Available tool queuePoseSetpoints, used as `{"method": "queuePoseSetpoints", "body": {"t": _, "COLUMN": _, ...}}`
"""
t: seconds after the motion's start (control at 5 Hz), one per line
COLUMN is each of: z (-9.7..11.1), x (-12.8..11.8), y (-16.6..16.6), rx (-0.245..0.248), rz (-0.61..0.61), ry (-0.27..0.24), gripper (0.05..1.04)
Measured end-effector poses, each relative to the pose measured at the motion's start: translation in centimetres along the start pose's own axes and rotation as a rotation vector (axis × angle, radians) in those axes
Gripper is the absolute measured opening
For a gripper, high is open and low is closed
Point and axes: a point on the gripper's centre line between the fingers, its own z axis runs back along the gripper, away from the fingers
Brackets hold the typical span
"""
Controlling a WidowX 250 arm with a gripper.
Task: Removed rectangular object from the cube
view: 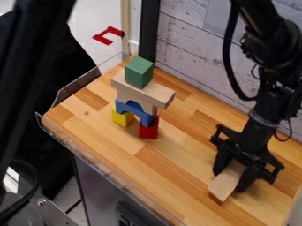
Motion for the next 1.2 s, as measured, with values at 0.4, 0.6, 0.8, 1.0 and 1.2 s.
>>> {"method": "queuePoseSetpoints", "body": {"t": 0.4, "z": 0.1, "x": 0.2, "y": 0.1, "rx": -0.018, "rz": 0.082, "ry": 0.045, "gripper": 0.91}}
{"method": "queuePoseSetpoints", "body": {"t": 0.6, "z": 2.1, "x": -0.2, "y": 0.9, "rx": -0.036, "rz": 0.145, "ry": 0.015, "gripper": 1.005}}
{"method": "queuePoseSetpoints", "body": {"t": 0.8, "z": 7.6, "x": -0.6, "y": 1.6, "rx": -0.087, "rz": 0.173, "ry": -0.119, "gripper": 1.001}}
{"method": "queuePoseSetpoints", "body": {"t": 1.0, "z": 12.3, "x": -2.3, "y": 4.0, "rx": -0.126, "rz": 0.199, "ry": -0.294, "gripper": 1.001}}
{"method": "queuePoseSetpoints", "body": {"t": 1.2, "z": 14.0, "x": -2.7, "y": 5.2, "rx": -0.099, "rz": 0.195, "ry": -0.303, "gripper": 1.001}}
